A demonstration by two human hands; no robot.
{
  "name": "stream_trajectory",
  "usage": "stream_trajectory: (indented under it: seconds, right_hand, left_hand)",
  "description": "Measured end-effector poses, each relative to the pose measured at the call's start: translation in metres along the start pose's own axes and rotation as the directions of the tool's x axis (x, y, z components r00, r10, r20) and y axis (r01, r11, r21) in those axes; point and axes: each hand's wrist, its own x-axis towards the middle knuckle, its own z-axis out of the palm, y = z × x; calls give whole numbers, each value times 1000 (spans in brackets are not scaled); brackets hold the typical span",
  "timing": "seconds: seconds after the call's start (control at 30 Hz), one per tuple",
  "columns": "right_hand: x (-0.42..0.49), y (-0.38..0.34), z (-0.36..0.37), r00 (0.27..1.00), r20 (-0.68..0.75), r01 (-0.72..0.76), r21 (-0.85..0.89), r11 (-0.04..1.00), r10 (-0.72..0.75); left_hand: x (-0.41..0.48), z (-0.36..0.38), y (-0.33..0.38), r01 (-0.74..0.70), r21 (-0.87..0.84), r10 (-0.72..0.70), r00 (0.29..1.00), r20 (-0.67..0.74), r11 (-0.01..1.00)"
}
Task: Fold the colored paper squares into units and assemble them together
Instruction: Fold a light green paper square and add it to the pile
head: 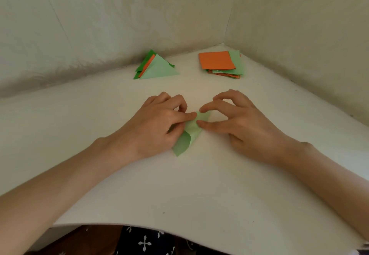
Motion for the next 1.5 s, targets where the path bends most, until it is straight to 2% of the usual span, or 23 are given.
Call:
stream_trajectory:
  seconds: [0.2,0.27,0.37,0.43,0.53,0.63,0.73,0.8,0.9,0.97,1.3,1.37,1.5]
  right_hand:
    - [-15,-19,-5,989,30,140,40,989,-142]
    - [-18,-21,-9,986,51,147,145,978,-156]
    - [-14,-16,-9,998,50,11,322,947,-28]
    - [-9,-12,-5,999,2,-52,288,956,54]
    - [-9,-17,1,1000,-18,7,178,984,-3]
    - [-17,-24,-3,996,0,84,206,975,-86]
    - [-16,-14,-7,1000,-10,-12,308,951,16]
    - [-11,-4,-4,995,-35,-87,240,967,98]
    - [-8,0,4,999,-29,-45,-5,999,45]
    - [-7,5,6,999,-26,-38,-91,995,36]
    - [18,45,2,985,0,-169,-143,975,171]
    - [21,42,2,979,-45,-202,-92,975,199]
    - [20,11,2,975,-104,-176,168,970,195]
  left_hand:
    - [-1,0,-2,-5,-4,5,1000,7,1000]
    - [-1,0,-1,3,-4,-3,1000,11,1000]
    - [-2,0,-2,16,-17,-16,1000,0,1000]
    - [-2,0,-3,22,-24,-22,1000,1,999]
    - [-1,2,-4,23,-43,-23,1000,1,999]
    - [-2,1,-5,30,-52,-30,1000,3,998]
    - [-1,1,-6,27,-57,-26,1000,9,998]
    - [-1,2,-6,27,-86,-26,1000,10,996]
    - [0,3,-7,31,-110,-30,999,13,993]
    - [0,2,-7,30,-108,-29,999,14,994]
    - [-1,-2,-3,34,-87,-30,999,43,996]
    - [-2,-5,-1,39,-75,-34,997,63,996]
    - [-2,-7,3,58,-76,-50,994,96,995]
